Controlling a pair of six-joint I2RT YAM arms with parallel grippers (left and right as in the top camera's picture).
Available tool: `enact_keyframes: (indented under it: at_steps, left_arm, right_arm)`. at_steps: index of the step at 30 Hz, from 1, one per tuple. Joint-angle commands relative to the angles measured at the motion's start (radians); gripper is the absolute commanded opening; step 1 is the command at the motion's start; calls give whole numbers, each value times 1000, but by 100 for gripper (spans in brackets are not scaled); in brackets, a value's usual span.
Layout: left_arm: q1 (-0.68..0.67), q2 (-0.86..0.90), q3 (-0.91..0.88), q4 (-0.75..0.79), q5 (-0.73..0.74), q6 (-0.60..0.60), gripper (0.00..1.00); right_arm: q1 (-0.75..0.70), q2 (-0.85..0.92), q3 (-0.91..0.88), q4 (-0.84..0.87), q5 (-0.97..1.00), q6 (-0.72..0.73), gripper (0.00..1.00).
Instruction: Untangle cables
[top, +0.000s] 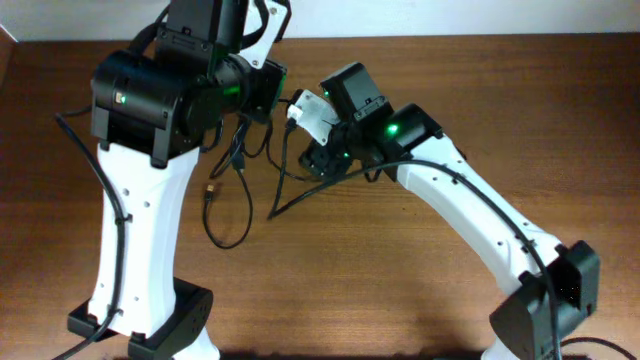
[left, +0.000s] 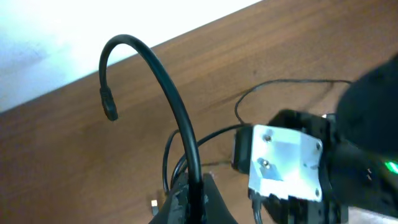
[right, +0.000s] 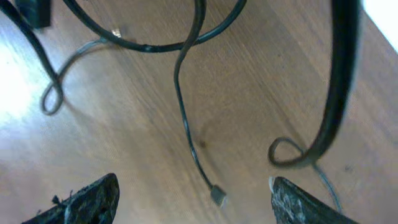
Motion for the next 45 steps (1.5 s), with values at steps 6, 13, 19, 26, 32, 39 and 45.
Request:
enact_keyframes:
  at_steps: [6,13,19,26,32,39,45]
  left_arm:
    - [6,-28,19,-16,-39,-5,0]
    - [6,-65,19,-20,-39,-5,0]
    - [6,-73,19,-32,-39,-5,0]
    - [6,-73,19,-39,-39,-5,0]
    - [6,-73,19,-44,-41,-5,0]
    - [6,-73,19,-53,-80,-6,0]
    - [6,-73,19,-53,-80,-6,0]
  right_arm:
    - [-109,50,-4,53,-39,-219,79]
    - [-123,98,-4,115,-108,-249,79]
    - [-105,126,-4,154,-107,-242,77]
    - [-98,145,-4,159,-97,-216,4]
    - [-156,143,-4,161,-97,-153,4]
    - [-374,53,-3,156,-100,-63,4]
    - [-624,-96,-2,153,-103,-4,4]
